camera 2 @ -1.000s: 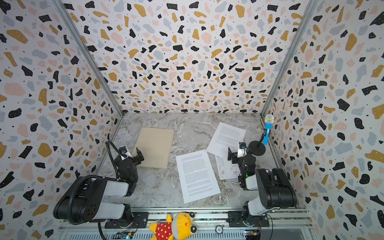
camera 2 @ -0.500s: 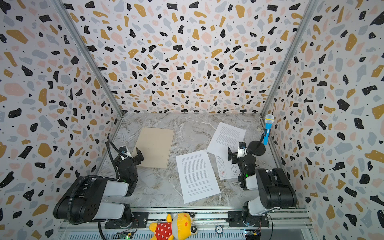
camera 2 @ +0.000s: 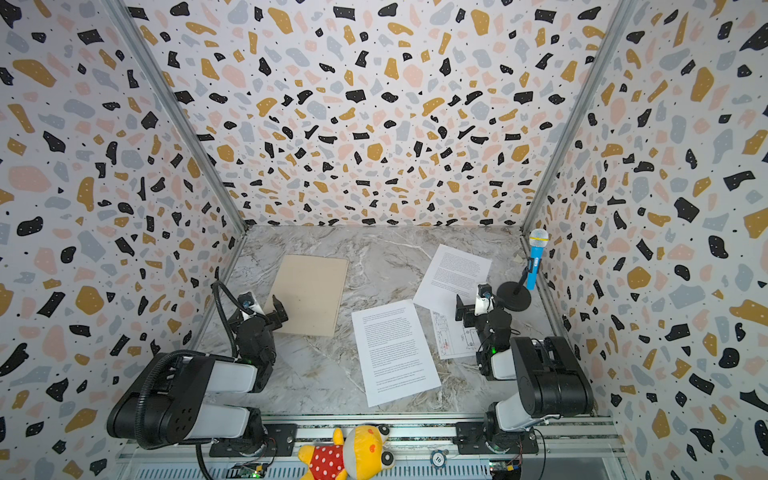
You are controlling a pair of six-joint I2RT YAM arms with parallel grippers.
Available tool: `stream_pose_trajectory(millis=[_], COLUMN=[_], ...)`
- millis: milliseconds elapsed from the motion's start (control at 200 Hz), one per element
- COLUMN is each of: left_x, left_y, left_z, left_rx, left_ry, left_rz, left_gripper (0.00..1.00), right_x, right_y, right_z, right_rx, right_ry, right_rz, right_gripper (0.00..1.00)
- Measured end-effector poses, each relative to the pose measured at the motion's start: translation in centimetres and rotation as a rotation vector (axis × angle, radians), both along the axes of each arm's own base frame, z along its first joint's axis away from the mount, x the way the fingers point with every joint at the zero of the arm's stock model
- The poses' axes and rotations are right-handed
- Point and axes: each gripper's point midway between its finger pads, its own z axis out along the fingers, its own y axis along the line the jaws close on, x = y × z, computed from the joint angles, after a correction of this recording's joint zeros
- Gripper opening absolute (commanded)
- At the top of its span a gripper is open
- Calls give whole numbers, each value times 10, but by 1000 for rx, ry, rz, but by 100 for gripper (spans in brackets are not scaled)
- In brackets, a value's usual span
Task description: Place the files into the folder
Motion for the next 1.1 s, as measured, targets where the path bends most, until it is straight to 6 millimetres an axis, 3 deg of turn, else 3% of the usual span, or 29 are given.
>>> stream_pose_trajectory(millis=[466,561,671,721,786,866,956,1021,1096], left_x=[-1,10,16,11,7,5,9,14,19], left_y=[5,13,21,25,33,47,59,66,68], left_z=[4,29,86,100,107,104,88,66,39], left_rx=[1,-27,-78,-103,-143,-188,-233,-265,-299], left_ry=[9,11,-88,-109,-100,-48,53,155,266], left_rz=[33,93,148,170,205,263,311,337,334], left_gripper=[99,100,100,100,99,99,99,99,99], right_x=[1,10,36,44,49,49,46,42,34], right_y=[-1,-5,-7,-4,6,25,59,89,134], right_z=[-1,0,43,63,86,96,90,81,65], right_rx=[0,13,60,101,181,287,408,474,544], right_ry=[8,71,59,51,52,88,184,261,377], right_rz=[-4,-27,-36,-21,24,102,212,297,417], right_gripper=[99,98,95,94,91,88,85,83,81])
